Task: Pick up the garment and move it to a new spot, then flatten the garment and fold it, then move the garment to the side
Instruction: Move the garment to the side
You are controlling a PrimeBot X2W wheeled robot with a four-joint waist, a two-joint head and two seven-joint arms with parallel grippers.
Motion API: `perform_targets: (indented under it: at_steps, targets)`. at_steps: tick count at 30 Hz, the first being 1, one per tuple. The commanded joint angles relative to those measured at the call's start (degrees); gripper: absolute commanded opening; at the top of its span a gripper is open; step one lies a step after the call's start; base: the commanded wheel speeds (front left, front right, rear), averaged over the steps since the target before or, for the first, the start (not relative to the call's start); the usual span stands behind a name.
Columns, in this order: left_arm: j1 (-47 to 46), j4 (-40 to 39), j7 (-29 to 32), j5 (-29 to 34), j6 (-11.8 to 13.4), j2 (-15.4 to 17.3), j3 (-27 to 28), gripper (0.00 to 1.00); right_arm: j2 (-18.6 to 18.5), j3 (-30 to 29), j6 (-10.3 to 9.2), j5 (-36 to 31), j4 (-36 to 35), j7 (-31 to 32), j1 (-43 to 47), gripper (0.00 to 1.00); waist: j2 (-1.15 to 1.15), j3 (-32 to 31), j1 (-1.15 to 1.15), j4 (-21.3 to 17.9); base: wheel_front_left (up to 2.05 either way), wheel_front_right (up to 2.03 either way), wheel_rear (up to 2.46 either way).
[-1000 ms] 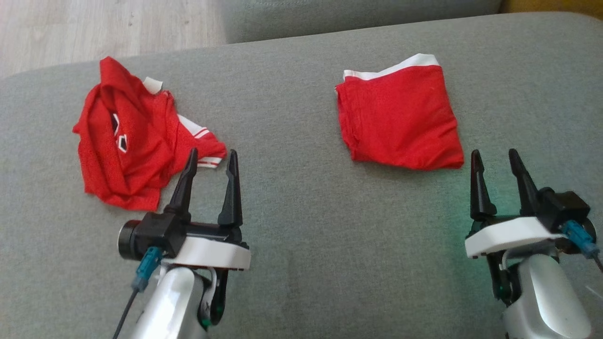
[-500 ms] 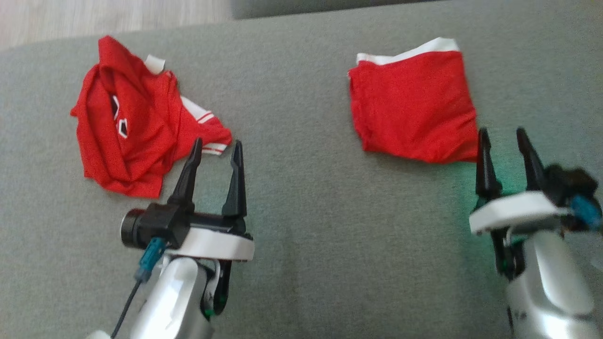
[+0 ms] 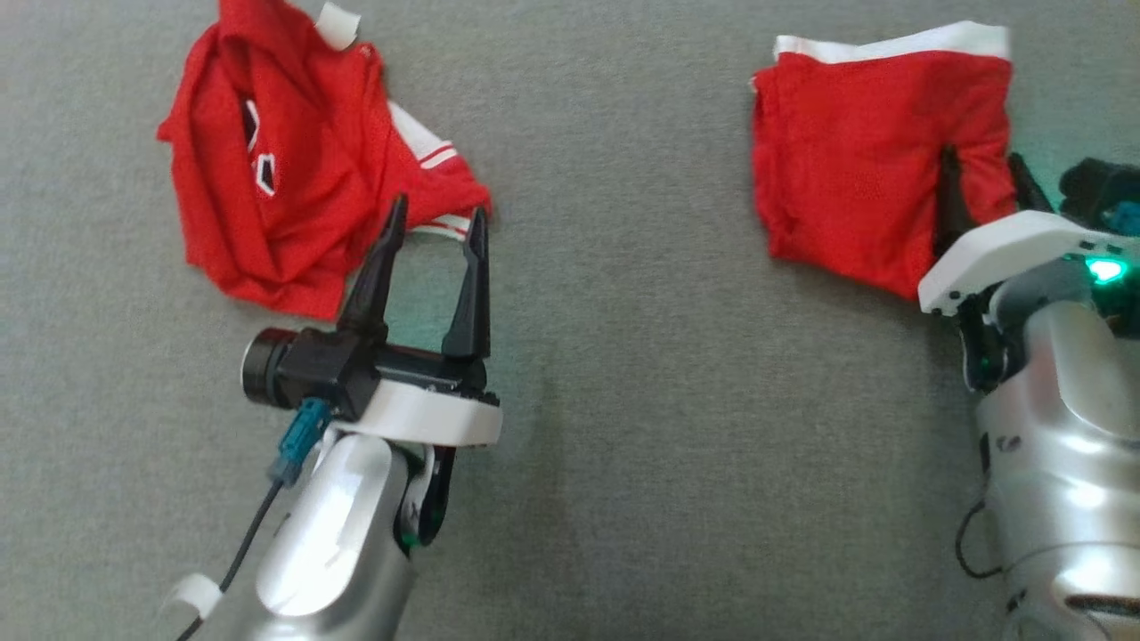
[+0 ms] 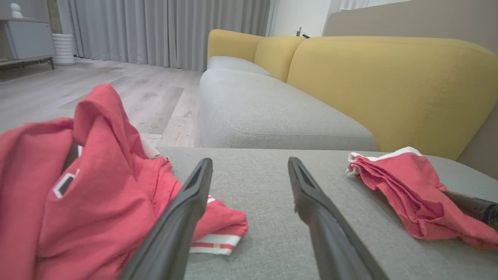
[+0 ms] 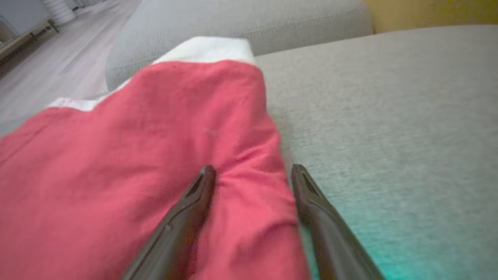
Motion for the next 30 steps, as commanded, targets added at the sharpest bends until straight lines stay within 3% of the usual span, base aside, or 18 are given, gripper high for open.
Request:
perform_targets:
  at_steps: [1,2,3,4,11,14,24,30]
  targets:
    - [-1.61,-1.8,-0.29,-0.11,0.66,0.49,1.24,1.0,0.19,2.26,-0.04,-0.7,1.72,1.13,-1.83,1.0,0.0,0.81,-0.01,1.05,0.0,0.0,0.0]
    - [-1.72,-1.84,-0.29,-0.2,0.76,0.49,1.15,1.0,0.02,3.18,-0.04,-0.85,3.46,1.79,-2.25,1.0,0.0,0.82,-0.01,1.17,0.0,0.0,0.0]
    - [-1.82,-1.84,-0.29,-0.27,0.84,0.49,1.07,1.0,-0.3,4.14,-0.04,-1.02,4.97,2.23,-2.64,0.58,0.0,0.81,-0.01,1.26,0.0,0.0,0.0]
    - [-1.94,-1.81,-0.29,-0.32,0.91,0.49,1.03,1.0,-0.65,4.96,-0.04,-1.13,6.15,2.26,-3.03,0.0,0.0,0.75,-0.01,1.3,0.0,0.0,0.0]
    - [-1.53,-1.79,-0.29,-0.07,1.3,0.49,2.07,1.0,-4.34,11.47,-0.04,-1.94,9.44,-1.67,-5.72,0.0,0.0,-0.73,-0.01,-0.16,0.0,0.0,0.0]
    - [-1.11,-1.74,-0.29,0.19,1.07,0.49,2.74,1.0,-7.67,15.01,-0.04,-2.57,9.25,-3.03,-6.38,0.0,0.0,-1.47,-0.01,-1.24,0.0,0.0,0.0]
    - [-1.04,-2.58,-0.29,0.28,0.74,0.49,3.53,1.0,-26.12,24.32,-0.04,-1.62,8.37,-1.83,-4.8,0.0,0.0,-0.9,-0.01,-2.54,0.0,0.0,0.0]
    - [-1.69,-2.68,-0.29,0.71,0.43,0.49,3.91,1.0,-34.89,27.88,-0.04,-1.35,9.09,-1.91,-4.15,0.0,0.0,0.82,-0.01,-1.97,0.0,0.0,0.0]
